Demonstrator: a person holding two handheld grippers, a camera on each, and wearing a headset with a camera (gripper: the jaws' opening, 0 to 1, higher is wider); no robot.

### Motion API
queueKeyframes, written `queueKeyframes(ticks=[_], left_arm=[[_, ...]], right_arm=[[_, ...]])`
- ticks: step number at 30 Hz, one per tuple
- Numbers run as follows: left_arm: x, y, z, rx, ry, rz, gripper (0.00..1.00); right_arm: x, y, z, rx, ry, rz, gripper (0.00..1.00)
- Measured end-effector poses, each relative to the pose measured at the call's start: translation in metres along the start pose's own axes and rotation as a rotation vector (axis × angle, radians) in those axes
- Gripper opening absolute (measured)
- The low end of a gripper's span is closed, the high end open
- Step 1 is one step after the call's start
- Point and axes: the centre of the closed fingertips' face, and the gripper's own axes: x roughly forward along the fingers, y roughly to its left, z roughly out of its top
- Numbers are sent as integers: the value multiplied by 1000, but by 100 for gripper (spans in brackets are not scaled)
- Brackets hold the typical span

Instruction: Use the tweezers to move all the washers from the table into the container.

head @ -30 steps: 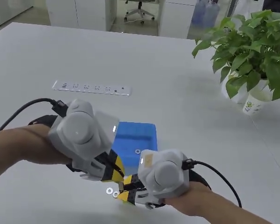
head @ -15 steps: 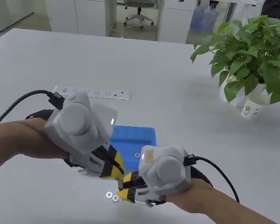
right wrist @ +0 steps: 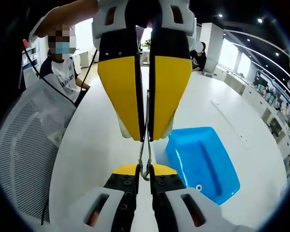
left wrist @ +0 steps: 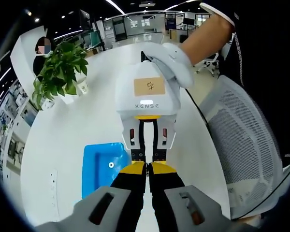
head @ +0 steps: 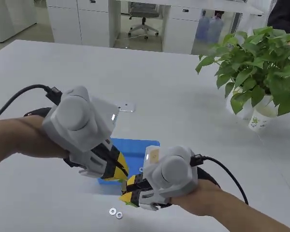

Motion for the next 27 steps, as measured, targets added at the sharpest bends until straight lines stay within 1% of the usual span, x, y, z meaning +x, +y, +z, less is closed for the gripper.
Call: queueKeyframes(ticks=[4, 9, 11, 14, 21, 27], left_arm=[[-4, 8, 4, 4, -3, 10, 6], [-6, 17, 7, 13, -1, 16, 6], [-7, 20, 7, 15, 0, 18, 6], [-8, 28, 8, 18, 0, 23, 6], [-10, 43, 7, 23, 0, 33, 6], [-10, 59, 6, 25, 1, 43, 6]], right_arm=[[-3, -9, 5, -7, -3, -10, 11], [-6, -19, 7, -14, -3, -17, 11], [-7, -23, 8, -15, -4, -20, 11], [-8, -30, 9, -12, -8, -26, 11], [-8, -47, 11, -16, -11, -38, 11], [-7, -63, 12, -18, -15, -49, 11]])
